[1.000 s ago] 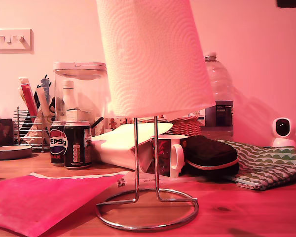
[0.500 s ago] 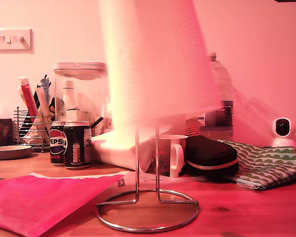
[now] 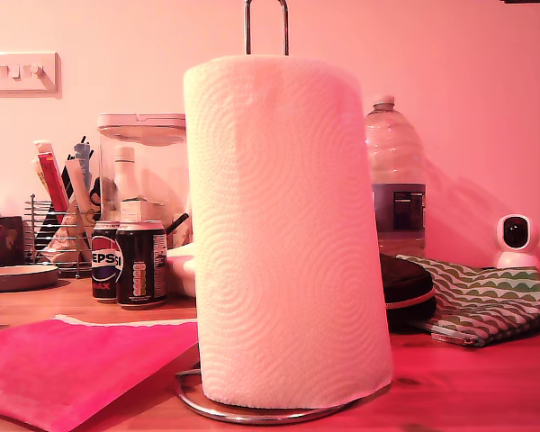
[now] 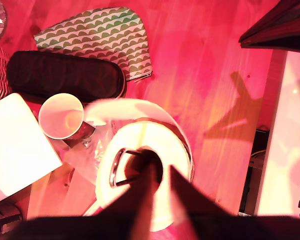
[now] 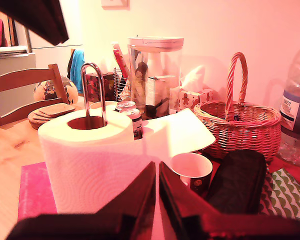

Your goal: Insert the paper towel roll into the metallic stand.

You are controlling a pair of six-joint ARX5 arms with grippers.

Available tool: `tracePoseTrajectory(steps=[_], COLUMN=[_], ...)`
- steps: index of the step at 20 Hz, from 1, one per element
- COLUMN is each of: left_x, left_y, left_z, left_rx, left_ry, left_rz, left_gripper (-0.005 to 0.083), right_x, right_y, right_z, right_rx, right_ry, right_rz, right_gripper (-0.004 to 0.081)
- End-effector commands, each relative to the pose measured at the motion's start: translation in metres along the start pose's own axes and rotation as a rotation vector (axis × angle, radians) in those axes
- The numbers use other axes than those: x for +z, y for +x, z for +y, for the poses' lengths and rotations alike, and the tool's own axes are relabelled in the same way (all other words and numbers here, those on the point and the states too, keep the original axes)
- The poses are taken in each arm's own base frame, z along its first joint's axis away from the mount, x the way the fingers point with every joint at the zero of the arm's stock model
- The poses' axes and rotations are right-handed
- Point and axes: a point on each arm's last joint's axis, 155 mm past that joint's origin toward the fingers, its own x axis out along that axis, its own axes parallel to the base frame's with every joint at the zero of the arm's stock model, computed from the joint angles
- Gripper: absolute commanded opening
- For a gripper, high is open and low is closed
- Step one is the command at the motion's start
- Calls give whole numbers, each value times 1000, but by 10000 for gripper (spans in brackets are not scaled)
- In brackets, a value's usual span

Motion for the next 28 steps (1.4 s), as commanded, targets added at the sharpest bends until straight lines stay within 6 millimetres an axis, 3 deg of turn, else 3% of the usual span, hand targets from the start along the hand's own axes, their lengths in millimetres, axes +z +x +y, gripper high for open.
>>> tracePoseTrajectory(steps=[1, 10, 13, 21, 28], left_x=[-1, -9, -17, -49, -78], left_y=[1, -52, -62, -62, -56], left_z=[1, 22, 23, 23, 56], left_rx=[3, 73, 86, 128, 288], left_ry=[-5, -66, -78, -135, -308], left_rz=[-1, -116, -127, -171, -328], left_gripper=[-21, -21, -21, -21, -21], right_x=[-5, -3, -2, -16, -28], right_y=[2, -3, 0, 0, -4], right_z=[-5, -59, -60, -72, -88], right_rx=[-27, -274, -236, -199, -254], right_ry=[1, -14, 14, 122, 181], right_rz=[7, 1, -7, 37, 74], right_gripper=[-11, -11, -11, -11, -11])
